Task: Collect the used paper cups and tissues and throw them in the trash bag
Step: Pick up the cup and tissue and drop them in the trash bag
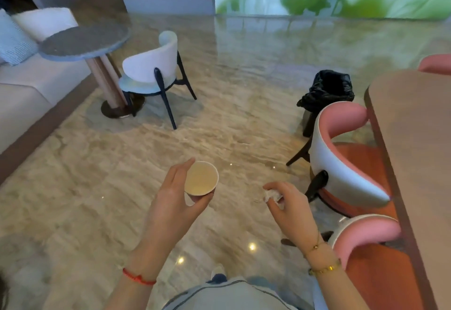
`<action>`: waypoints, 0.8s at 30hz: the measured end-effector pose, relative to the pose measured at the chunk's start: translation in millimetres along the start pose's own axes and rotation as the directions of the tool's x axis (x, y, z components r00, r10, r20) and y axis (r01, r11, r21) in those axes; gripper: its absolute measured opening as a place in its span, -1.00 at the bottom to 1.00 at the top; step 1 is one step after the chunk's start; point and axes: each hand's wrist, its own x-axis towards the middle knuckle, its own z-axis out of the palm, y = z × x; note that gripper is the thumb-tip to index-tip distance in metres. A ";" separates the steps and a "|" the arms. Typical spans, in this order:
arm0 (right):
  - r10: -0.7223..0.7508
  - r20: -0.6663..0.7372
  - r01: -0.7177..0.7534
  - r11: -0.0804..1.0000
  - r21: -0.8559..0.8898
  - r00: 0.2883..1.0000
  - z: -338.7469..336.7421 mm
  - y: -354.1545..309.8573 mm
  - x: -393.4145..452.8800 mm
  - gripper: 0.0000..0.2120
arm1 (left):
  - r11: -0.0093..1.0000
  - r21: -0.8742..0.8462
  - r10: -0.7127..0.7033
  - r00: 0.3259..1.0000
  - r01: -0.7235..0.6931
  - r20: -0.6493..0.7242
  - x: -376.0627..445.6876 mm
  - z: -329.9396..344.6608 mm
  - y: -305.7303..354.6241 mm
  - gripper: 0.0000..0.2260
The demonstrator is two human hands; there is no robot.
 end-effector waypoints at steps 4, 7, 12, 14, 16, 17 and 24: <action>0.085 -0.063 -0.085 0.996 0.001 0.994 2.1 9.6 71.2 -0.78 | 0.997 -0.005 0.078 0.993 -0.078 0.093 98.1 17.0 -13.9 -0.33; 0.146 -0.092 -0.147 0.989 -0.002 0.985 2.8 27.1 122.0 -0.77 | 0.993 -0.027 0.119 0.982 -0.117 0.147 167.3 39.3 -19.8 -0.33; 0.207 -0.142 -0.209 0.978 -0.002 0.968 -1.1 67.0 221.4 -0.76 | 0.987 -0.066 0.160 0.967 -0.150 0.198 281.0 86.4 -22.3 -0.34; 0.216 -0.149 -0.218 0.976 0.007 0.965 -7.2 83.5 266.5 -0.78 | 0.985 -0.077 0.166 0.964 -0.153 0.205 329.0 106.6 -20.2 -0.33; 0.227 -0.158 -0.228 0.974 0.015 0.961 -18.3 100.5 312.2 -0.79 | 0.985 -0.089 0.164 0.963 -0.148 0.216 377.6 126.8 -13.7 -0.33; 0.231 -0.169 -0.231 0.973 0.017 0.958 -25.8 109.1 336.7 -0.78 | 0.984 -0.097 0.169 0.961 -0.151 0.220 403.5 136.6 -9.3 -0.32; 0.231 -0.196 -0.233 0.972 0.016 0.953 -72.7 162.5 496.7 -0.76 | 0.977 -0.118 0.198 0.953 -0.175 0.229 569.3 196.3 15.3 -0.32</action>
